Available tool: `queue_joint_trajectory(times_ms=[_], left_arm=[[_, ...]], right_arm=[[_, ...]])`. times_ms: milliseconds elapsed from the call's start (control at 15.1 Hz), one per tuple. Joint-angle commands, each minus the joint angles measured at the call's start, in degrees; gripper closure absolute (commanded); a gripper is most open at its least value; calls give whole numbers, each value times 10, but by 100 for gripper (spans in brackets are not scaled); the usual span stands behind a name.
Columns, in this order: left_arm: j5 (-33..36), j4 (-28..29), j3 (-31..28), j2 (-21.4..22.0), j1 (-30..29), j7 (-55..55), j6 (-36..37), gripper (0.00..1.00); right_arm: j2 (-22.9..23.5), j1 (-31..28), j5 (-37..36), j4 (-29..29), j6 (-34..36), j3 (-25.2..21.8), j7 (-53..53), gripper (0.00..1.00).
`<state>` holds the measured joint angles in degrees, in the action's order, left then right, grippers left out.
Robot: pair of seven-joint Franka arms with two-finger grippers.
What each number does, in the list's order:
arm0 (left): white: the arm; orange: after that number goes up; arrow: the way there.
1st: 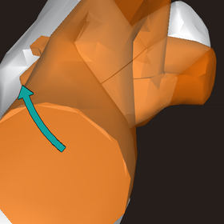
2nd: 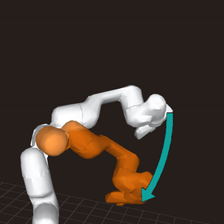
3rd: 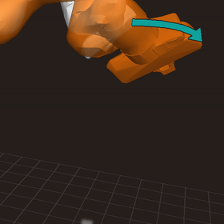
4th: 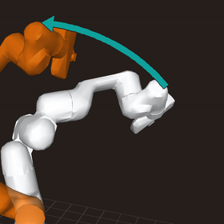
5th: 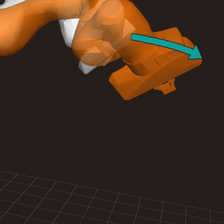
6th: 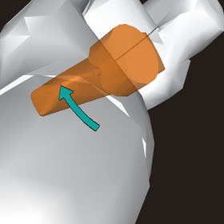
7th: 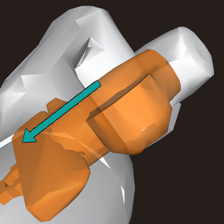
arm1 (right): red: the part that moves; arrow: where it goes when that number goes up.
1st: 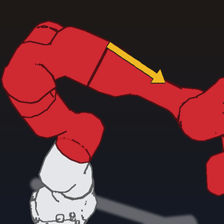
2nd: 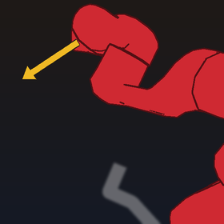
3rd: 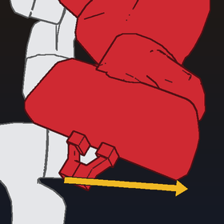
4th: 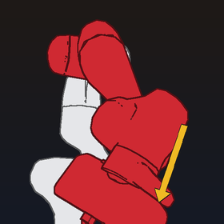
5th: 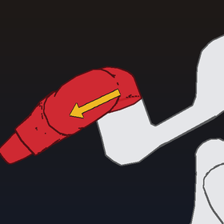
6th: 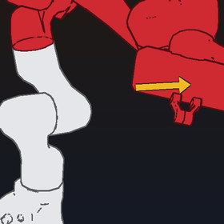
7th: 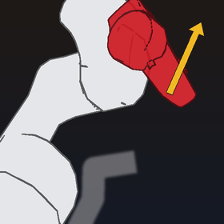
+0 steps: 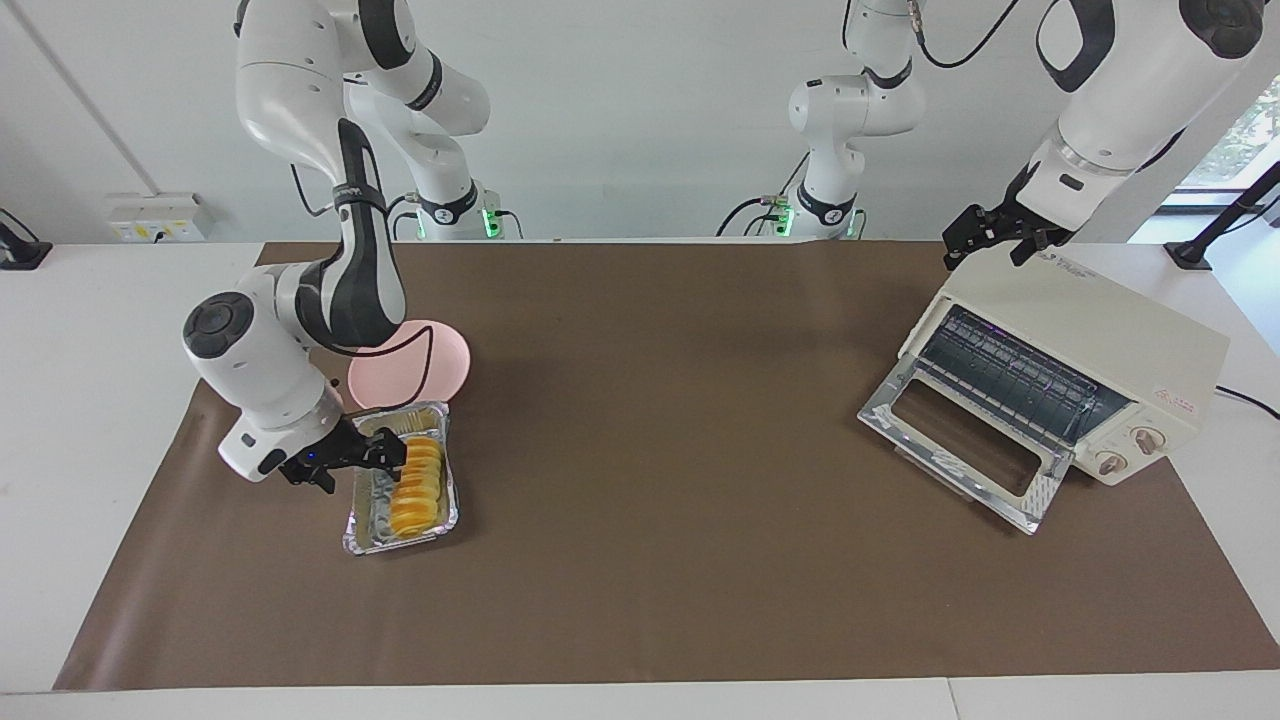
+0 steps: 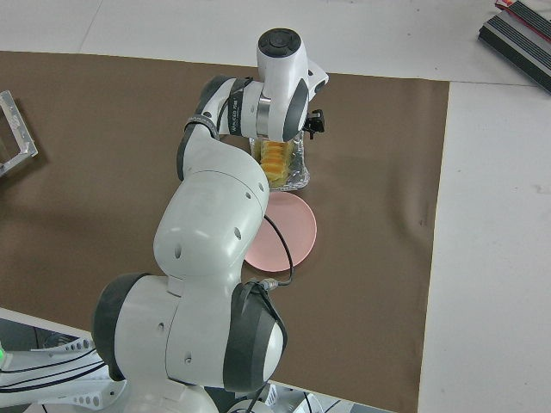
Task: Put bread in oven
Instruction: 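Lower the bread into the foil tray and open the right gripper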
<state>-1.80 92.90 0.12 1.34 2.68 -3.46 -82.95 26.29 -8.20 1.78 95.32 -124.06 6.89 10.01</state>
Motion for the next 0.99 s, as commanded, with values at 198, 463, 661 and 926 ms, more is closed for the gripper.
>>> queue_joint_trajectory(times_ms=[198,463,661,926], left_arm=[[1,8,4,10,-7,6,-3,0],[1,8,4,10,-7,6,-3,0],[1,8,4,10,-7,6,-3,0],[1,8,4,10,-7,6,-3,0]], right_arm=[[0,-25,-5,49,-30,5,36,2],[-11,-31,-5,93,-66,5,38,49],[-12,-32,-5,95,-66,5,46,100],[-12,-31,-5,89,-59,5,48,100]])
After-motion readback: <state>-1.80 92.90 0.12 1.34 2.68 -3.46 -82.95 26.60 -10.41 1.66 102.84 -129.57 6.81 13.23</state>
